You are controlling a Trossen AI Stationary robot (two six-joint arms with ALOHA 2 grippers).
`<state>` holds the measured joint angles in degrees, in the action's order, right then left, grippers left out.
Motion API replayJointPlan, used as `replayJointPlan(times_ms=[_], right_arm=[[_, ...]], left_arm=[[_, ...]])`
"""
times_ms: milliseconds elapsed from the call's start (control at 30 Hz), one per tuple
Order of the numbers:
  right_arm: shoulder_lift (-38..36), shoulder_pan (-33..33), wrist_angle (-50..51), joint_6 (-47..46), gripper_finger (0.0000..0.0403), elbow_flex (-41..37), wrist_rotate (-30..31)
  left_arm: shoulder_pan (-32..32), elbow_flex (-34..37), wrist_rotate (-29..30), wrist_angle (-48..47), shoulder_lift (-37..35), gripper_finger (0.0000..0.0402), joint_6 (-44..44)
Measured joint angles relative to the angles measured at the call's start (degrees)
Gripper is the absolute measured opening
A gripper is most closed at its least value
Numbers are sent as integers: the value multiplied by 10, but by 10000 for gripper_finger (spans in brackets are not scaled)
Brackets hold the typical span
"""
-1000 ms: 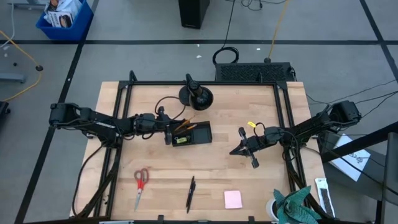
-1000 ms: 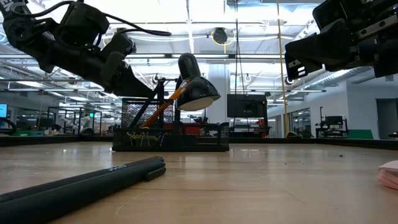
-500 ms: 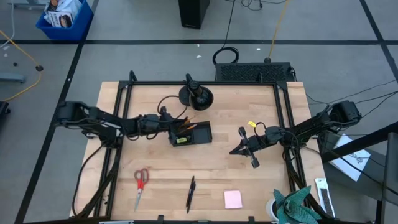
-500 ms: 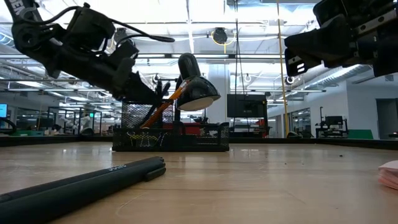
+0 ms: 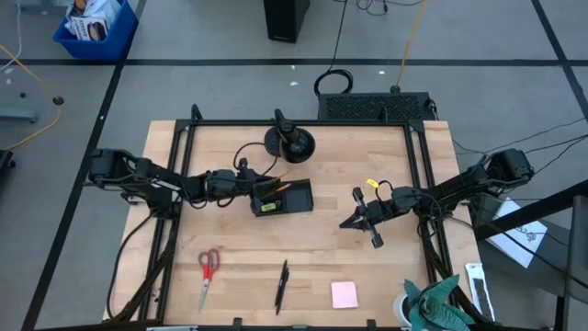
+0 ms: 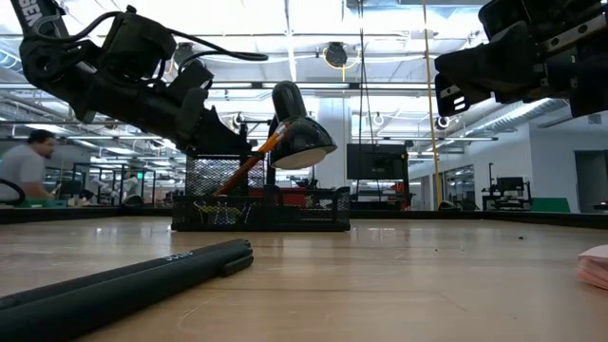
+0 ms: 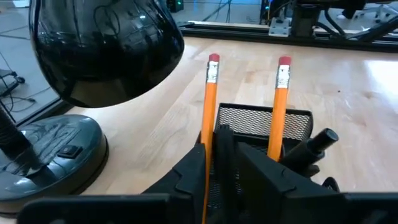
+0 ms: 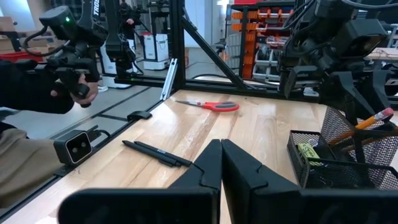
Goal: Pick and place office supplies into organizer
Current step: Put the black pen into the black desk organizer
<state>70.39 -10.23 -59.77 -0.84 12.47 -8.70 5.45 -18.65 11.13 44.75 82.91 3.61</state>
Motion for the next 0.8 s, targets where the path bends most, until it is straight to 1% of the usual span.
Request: replayJointPlan(times_ms=[200,300,367,433,500,600,667,800], right_arm=[[0,0,0,0,0,0,-1],[0,0,0,0,0,0,-1],[0,0,0,0,0,0,-1],[0,0,0,0,0,0,-1],[0,0,0,0,0,0,-1],[0,0,0,0,0,0,-3],[0,0,0,0,0,0,-3],[0,0,0,0,0,0,-3]], left_arm=[[0,-1,0,1,-7,125,1],[-7,-10,27,-30,-29,128,-1],[-18,-30,57,-67,-51,128,-8],[-30,-63,89,-135,-74,129,-11],[-47,-107,120,-243,-90,129,-11],[-82,-192,154,-404,-95,129,2],[-113,-246,161,-490,-87,129,20],[-198,-320,166,-584,-39,129,74]])
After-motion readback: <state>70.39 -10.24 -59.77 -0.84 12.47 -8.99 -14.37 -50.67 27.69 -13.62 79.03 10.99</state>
